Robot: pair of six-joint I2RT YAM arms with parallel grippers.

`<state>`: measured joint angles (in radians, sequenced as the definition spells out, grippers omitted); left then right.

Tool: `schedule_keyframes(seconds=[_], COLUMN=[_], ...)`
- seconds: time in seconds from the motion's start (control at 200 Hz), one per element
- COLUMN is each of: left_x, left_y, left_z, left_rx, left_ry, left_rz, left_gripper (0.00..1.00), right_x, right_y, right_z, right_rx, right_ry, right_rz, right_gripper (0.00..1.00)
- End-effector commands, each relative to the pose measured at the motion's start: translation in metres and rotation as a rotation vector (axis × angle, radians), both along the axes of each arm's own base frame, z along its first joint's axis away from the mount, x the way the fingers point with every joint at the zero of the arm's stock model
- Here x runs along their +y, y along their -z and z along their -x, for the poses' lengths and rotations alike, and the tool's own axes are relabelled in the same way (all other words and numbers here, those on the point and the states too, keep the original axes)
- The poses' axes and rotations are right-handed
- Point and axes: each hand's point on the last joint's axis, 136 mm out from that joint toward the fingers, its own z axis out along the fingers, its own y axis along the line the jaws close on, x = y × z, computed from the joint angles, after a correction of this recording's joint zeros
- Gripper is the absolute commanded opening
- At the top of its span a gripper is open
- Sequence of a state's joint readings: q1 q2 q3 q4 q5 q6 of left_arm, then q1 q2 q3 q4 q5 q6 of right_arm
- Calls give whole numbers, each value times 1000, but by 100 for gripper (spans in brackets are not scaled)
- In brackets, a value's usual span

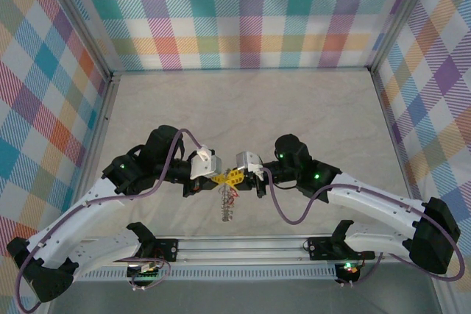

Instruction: Put the keys on the keyring

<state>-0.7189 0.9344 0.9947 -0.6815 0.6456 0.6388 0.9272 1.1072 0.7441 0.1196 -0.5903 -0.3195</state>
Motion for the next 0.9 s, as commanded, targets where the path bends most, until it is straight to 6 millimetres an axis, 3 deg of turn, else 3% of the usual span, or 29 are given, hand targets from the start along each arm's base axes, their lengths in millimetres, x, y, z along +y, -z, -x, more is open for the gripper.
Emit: schedule_keyframes(seconds=[0.0, 0.11, 0.2, 0.355, 0.9], left_x=[-4, 2, 7, 7, -10], left_y=[-19, -21, -21, -23, -33], left_z=[1, -1, 0, 8, 4], left_rx=[-28, -65, -99, -87, -107], left_ry=[1, -41, -64, -27, 11], left_rz=[63, 81, 102, 103, 233], left_gripper=[13, 30, 33, 34, 31], right_x=[3, -2, -6, -12, -12], right_y=[-22, -35, -44, -49, -47], right_z=[6, 7, 12, 21, 14], right_rx=[-60, -108, -128, -133, -102], right_ry=[-33, -14, -20, -49, 3], right_rz=[-73, -168, -236, -303, -322], right_gripper=[0, 0, 0, 0, 0])
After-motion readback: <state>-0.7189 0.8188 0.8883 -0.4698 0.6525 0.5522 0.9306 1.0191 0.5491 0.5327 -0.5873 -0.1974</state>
